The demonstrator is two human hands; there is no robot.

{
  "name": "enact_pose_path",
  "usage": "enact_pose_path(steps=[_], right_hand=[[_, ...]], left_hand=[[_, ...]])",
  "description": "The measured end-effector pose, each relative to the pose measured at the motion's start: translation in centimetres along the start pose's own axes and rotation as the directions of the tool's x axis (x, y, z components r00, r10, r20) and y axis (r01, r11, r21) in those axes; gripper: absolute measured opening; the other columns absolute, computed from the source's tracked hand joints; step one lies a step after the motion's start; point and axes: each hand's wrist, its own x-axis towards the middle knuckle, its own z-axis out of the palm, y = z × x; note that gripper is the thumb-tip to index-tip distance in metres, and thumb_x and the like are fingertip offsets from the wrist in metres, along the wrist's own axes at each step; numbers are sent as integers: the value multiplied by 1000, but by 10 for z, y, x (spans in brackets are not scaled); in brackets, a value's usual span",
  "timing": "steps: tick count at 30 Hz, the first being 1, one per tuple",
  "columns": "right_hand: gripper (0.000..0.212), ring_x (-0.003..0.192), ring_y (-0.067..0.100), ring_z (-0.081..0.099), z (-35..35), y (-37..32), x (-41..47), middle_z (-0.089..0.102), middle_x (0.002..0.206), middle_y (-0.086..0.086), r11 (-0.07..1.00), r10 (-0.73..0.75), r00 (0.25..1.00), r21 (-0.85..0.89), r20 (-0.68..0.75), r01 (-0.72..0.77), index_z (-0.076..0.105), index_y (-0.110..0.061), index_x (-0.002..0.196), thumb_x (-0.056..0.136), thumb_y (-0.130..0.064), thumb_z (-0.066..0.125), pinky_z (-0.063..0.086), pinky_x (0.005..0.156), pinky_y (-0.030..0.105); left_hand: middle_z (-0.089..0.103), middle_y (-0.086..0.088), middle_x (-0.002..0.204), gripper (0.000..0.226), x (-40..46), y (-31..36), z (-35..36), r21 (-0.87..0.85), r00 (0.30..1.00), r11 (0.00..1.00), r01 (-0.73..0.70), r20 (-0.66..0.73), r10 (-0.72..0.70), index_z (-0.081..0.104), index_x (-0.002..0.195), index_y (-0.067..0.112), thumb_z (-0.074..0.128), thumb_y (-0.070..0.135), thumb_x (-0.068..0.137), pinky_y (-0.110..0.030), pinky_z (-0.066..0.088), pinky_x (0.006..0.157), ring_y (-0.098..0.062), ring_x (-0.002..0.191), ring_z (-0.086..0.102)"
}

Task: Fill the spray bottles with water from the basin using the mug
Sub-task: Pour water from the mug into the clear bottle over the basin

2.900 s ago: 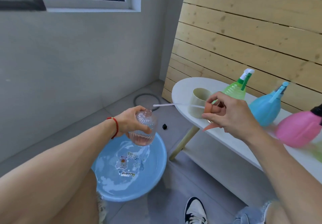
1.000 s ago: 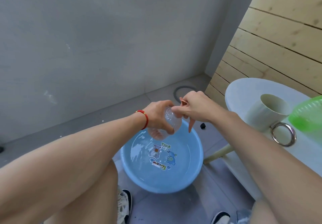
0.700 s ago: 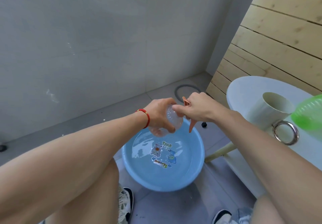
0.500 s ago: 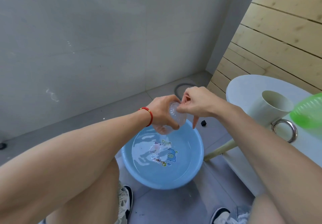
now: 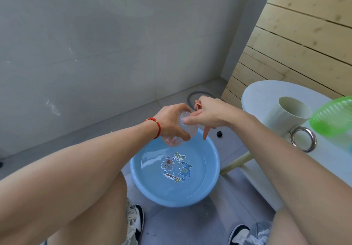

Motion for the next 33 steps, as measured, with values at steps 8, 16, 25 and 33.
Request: enact_pose_path(steps=[8, 16, 25, 33], right_hand=[[41, 70, 21, 73, 7, 3, 2, 76, 76, 2, 1000, -18, 991, -27, -136, 15, 66, -10, 75, 74, -51, 69, 62, 70, 48], [28, 67, 14, 74, 14, -5, -5, 76, 64, 1, 965, 136, 981, 242, -138, -100, 72, -1, 84, 82, -29, 70, 62, 81, 42], [27, 69, 19, 78, 2, 0, -10, 79, 76, 3, 864, 166, 986, 478, 29, -160, 73, -12, 78, 82, -38, 68, 41, 57, 26], [57, 68, 27, 74, -30, 41, -41, 78, 75, 5, 722, 399, 879, 680, -261, -126, 74, -11, 92, 95, -55, 37, 58, 71, 38]], left_hand=[[62, 7, 120, 84, 2, -2, 0, -2, 1000, 1000, -16, -11, 16, 58, 134, 28, 94, 32, 58, -26, 45, 84, -16, 109, 57], [63, 4, 116, 78, 0, -3, 1, 56, 997, 996, -66, -46, 69, 58, 126, 25, 92, 27, 55, -31, 49, 85, -20, 105, 58], [65, 4, 113, 75, 3, -3, 4, -10, 997, 1000, -6, -80, 5, 60, 126, 27, 93, 29, 59, -29, 49, 82, -19, 102, 60], [75, -3, 106, 65, 21, 31, -6, -582, 976, 809, 88, -114, -188, 67, 115, 26, 96, 25, 58, -31, 61, 66, -23, 94, 75]])
